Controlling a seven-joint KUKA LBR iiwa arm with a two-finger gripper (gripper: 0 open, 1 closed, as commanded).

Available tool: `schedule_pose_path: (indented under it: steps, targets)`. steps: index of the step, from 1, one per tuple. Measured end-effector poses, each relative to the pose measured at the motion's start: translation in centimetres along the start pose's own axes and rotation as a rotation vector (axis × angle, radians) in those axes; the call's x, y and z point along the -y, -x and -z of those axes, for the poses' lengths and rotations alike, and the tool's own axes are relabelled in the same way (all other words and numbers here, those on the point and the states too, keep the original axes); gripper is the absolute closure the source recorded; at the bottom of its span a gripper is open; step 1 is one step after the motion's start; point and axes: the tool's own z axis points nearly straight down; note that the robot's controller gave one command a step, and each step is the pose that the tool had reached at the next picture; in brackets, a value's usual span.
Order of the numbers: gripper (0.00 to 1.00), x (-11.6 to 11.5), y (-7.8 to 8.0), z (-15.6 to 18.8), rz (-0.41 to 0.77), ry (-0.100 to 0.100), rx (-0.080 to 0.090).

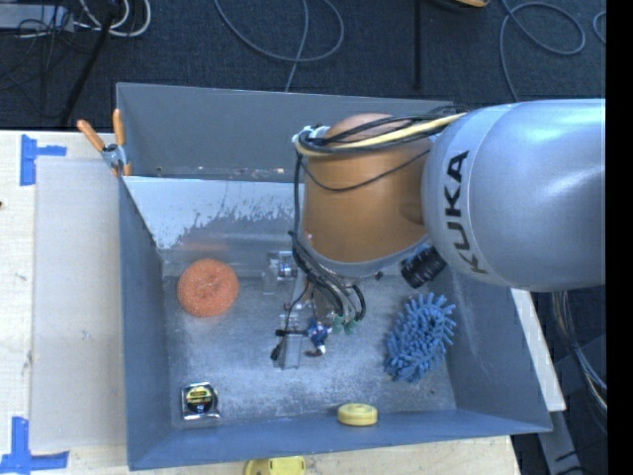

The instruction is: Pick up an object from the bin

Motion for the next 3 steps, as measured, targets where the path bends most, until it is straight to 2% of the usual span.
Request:
schedule_pose_path:
  steps: [1, 2, 3]
  targets:
    - [0.0, 0.2, 2.9, -5.0, -0.028, 0.002, 0.008]
    - [0.0, 0.3, 1.5, -8.6, -0.064, -0.001, -0.001]
    - [0.0, -0.7, 5.0, -12.9, -0.069, 0.002, 0.006]
